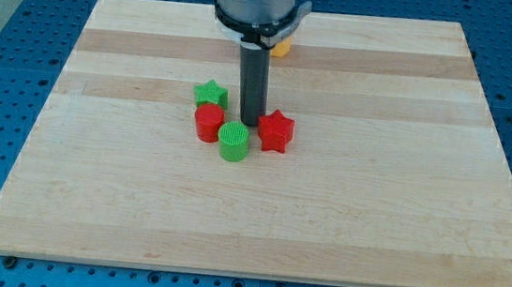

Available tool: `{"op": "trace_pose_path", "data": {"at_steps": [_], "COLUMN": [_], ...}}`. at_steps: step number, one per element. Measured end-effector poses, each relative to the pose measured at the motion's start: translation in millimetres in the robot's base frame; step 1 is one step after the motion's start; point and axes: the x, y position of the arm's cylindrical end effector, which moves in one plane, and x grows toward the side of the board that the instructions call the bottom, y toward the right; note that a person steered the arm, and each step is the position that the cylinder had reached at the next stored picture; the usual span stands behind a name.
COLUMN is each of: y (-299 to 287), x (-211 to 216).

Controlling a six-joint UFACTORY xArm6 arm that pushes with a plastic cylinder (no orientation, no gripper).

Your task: Separate the green circle and red star

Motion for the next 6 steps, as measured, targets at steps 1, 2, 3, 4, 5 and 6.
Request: {"op": "trace_pose_path", "data": {"at_steps": [1, 2, 3, 4, 5, 6], "y": [0.3, 0.3, 0.3, 10.8, 11.5, 10.3], "x": [30.8, 42.8, 50.7, 56.9, 68.1, 68.6]}}
